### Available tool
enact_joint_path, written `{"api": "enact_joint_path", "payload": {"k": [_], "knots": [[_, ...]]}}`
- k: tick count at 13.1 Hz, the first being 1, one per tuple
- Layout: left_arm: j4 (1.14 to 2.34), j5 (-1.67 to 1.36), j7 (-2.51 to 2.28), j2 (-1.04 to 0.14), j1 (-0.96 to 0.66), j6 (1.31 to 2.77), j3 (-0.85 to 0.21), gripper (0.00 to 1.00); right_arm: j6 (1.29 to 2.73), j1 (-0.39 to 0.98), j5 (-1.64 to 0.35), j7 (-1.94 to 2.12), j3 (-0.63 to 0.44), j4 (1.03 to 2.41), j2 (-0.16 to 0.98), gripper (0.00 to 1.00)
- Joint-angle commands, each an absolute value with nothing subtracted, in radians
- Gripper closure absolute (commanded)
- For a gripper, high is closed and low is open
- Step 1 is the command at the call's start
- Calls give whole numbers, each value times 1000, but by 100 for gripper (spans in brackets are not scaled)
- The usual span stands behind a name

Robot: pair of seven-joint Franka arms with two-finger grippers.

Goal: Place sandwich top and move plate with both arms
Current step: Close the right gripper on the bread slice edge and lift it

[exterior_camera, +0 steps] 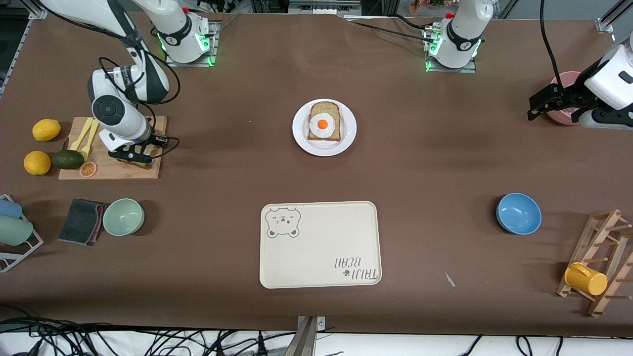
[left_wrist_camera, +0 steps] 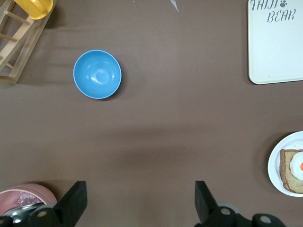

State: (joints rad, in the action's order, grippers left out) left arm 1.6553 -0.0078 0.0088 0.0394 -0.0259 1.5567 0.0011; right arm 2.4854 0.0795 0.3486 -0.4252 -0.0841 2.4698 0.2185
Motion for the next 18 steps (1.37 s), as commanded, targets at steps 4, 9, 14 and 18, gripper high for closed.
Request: {"api": "enact_joint_path", "payload": {"k": [4, 9, 14, 18], "knots": [[1654, 25, 20, 48, -21, 1545, -8, 0, 2470, 100, 397, -472, -87, 2461, 233, 77], [1654, 26, 20, 48, -23, 1545, -8, 0, 2447, 101, 402, -471, -84, 2454, 229, 100], [1654, 26, 20, 48, -21, 1546, -5, 0, 2233, 101, 426, -439, 12, 2352, 143, 100], [1654, 25, 18, 41, -11, 1548, 3, 0, 2054, 101, 426, -434, 107, 2238, 123, 100]]}}
